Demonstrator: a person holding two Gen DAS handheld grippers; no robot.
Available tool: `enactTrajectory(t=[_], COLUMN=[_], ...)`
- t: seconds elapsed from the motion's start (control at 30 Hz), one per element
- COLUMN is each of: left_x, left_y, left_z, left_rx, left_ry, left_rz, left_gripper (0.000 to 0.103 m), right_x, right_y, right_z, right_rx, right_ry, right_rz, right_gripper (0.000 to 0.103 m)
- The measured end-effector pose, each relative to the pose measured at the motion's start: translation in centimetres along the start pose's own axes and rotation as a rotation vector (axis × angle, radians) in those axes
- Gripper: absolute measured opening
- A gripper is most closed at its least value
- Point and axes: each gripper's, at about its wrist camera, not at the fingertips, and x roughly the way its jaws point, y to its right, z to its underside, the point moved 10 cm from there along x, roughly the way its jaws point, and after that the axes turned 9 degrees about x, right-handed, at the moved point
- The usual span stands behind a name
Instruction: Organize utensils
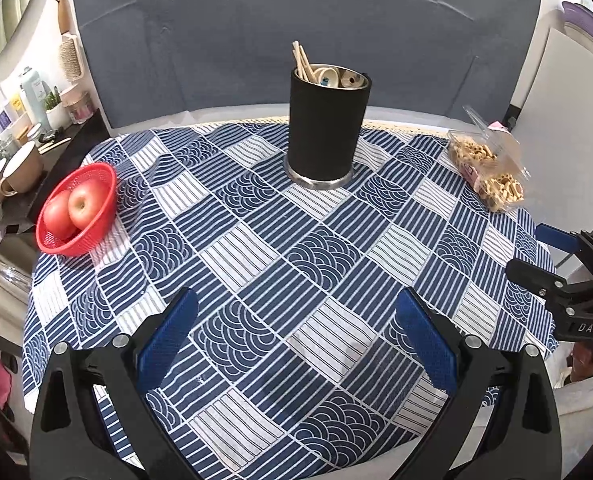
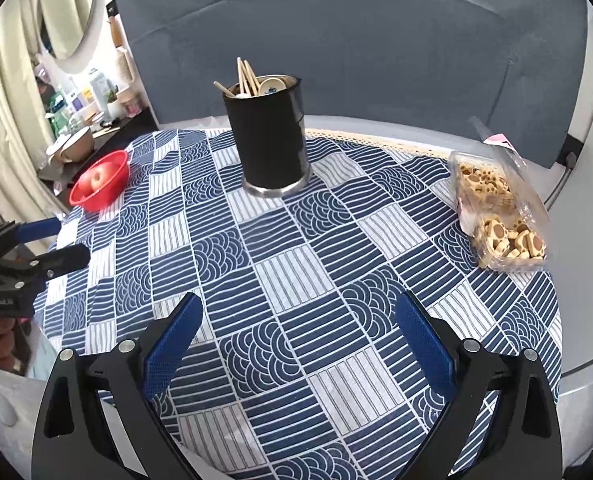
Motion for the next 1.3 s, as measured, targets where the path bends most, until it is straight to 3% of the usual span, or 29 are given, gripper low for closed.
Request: enactTrajectory(t=[0.5, 1.3], left_x=[-0.32, 0.32], left_y=[0.3, 0.55], left_z=[-0.2, 0.0], left_rx=[0.027, 0.02], left_ry=[0.013, -0.005], left_rz=[-0.026, -0.005], left_gripper=[0.097, 0.097], right_x=[0.41, 0.91], right_y=[-0.36, -0.49], right_z=[0.0, 0.16], right_rx=[-0.015, -0.019], right_ry=[-0.007, -0.024], right_rz=[-0.01, -0.008], right_gripper=[0.093, 0.093])
